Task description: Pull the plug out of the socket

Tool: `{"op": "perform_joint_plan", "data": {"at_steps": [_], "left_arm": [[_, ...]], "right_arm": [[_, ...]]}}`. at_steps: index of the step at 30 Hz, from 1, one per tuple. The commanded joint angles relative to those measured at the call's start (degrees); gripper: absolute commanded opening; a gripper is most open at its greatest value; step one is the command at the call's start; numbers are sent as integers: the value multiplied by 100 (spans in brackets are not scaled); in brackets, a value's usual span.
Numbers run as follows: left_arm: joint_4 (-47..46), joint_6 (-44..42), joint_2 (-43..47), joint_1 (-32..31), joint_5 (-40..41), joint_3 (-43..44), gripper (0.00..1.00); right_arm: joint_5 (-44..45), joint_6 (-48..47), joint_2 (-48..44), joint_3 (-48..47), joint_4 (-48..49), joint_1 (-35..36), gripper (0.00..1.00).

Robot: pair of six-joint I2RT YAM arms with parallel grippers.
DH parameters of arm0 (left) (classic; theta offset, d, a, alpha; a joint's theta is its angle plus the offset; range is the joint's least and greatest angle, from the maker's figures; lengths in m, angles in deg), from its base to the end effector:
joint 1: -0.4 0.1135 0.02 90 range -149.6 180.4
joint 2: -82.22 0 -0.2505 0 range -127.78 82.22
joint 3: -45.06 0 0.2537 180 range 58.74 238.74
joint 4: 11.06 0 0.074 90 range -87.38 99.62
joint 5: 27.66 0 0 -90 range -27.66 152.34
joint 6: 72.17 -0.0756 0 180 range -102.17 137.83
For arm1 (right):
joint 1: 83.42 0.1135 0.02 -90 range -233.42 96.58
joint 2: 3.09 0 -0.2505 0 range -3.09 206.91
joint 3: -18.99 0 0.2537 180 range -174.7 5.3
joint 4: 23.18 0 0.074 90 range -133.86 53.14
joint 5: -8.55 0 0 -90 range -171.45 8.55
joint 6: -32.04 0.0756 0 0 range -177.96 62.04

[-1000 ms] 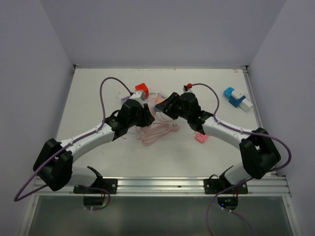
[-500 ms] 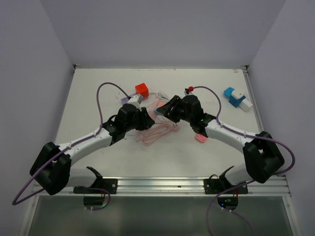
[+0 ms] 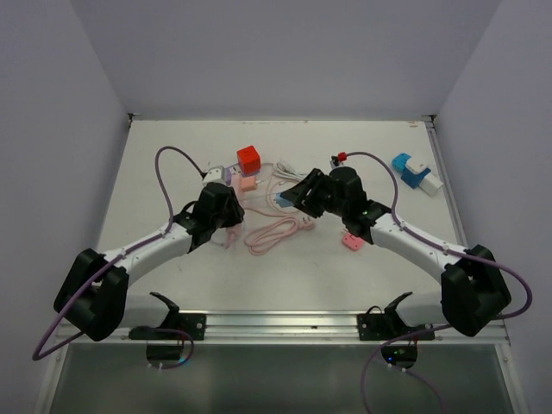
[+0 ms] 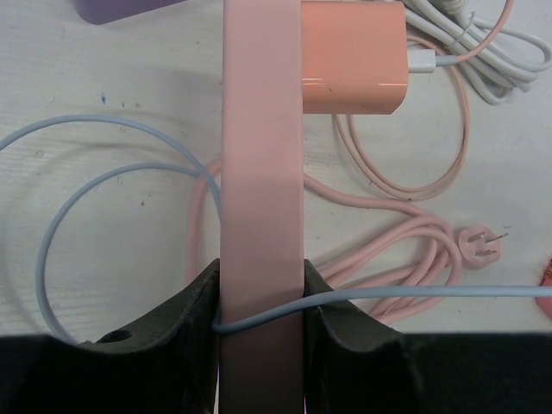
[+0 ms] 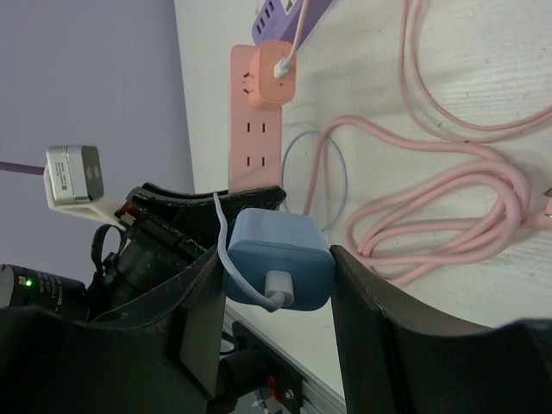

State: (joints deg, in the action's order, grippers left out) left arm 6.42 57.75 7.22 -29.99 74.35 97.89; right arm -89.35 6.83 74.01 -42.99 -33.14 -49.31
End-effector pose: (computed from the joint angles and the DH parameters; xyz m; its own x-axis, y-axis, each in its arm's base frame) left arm 0.2702 -0.1402 0.1653 -0.6510 -0.3459 -0.6757 -0.0797 0.9164 -0.3923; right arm 0.2789 0.2014 0.2284 -0.7453 0.5776 -0.3331 0.0370 0.5346 0.8443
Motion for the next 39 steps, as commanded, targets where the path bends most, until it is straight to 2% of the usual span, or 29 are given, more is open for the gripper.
{"op": "perform_joint_plan", "data": {"at_steps": [1,6,10,13,18,26,31,39], "left_arm": [[52,-36,65,51,663,4,0],[-106,-572,205,51,84,-31,0],[-168,-1335,302,60,-1047,22,0],[-142,-1749,390,42,-1751,22,0],[24,-2234,591,-19,-2308,22,0],[139,-2884,759,-300,-3599,162,0],[350,-3227,935,-362,-4179,233,0],[614,-3447,1032,-362,-4699,338,0]], "right_arm": [[131,-19,-248,101,-30,-115,0],[149,-326,-292,-92,-302,-185,0],[61,-687,-222,-408,-618,-308,0],[-9,-1082,-99,-829,-899,-343,0],[43,-1802,103,-1709,-1478,-405,0],[210,-2550,577,-2737,-2033,-914,0],[403,-2770,780,-2888,-2332,-1310,0],[676,-3052,763,-2369,-2648,-1968,0]]}}
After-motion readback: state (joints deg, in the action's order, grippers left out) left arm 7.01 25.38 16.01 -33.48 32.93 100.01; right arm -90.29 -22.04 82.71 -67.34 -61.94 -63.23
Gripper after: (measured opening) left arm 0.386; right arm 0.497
